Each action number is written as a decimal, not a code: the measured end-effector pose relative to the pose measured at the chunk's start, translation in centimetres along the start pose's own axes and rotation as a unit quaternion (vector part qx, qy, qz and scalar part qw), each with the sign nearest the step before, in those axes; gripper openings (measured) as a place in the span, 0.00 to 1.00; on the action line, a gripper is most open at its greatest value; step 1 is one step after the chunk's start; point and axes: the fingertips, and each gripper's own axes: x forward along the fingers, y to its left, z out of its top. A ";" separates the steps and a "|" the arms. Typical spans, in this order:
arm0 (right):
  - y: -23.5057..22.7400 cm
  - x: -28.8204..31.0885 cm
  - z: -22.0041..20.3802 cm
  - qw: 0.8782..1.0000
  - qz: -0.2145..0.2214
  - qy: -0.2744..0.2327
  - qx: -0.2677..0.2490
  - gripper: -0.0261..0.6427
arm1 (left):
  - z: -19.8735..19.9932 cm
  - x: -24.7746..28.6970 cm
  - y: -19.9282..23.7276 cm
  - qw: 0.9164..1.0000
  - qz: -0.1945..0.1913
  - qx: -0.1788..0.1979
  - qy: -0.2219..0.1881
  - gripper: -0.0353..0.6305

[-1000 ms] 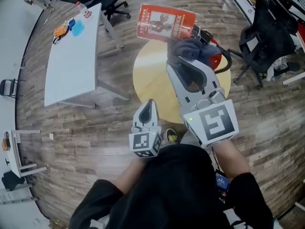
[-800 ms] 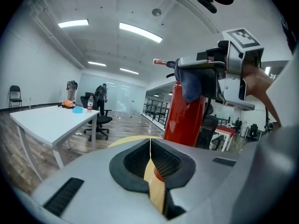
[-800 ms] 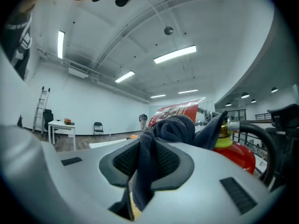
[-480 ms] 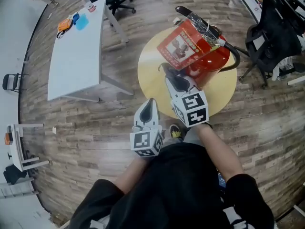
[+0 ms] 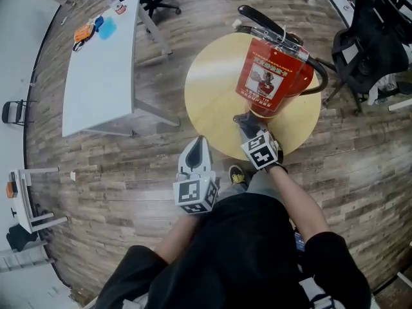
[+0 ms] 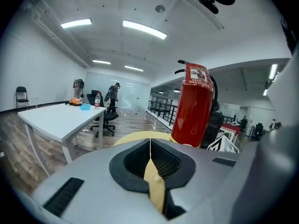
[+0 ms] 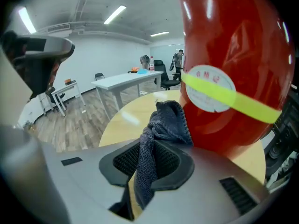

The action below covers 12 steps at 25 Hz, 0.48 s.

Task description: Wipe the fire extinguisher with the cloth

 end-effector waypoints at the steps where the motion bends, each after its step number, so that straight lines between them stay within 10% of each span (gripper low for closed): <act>1: -0.2 0.0 -0.9 1.000 0.001 0.010 -0.009 0.16 | 0.0 0.2 0.0 1.000 -0.001 0.000 0.000 0.09; 12: -7.1 -2.6 -8.0 0.996 -0.020 0.073 -0.044 0.16 | -0.2 1.7 -1.4 1.000 -0.010 -0.001 0.004 0.09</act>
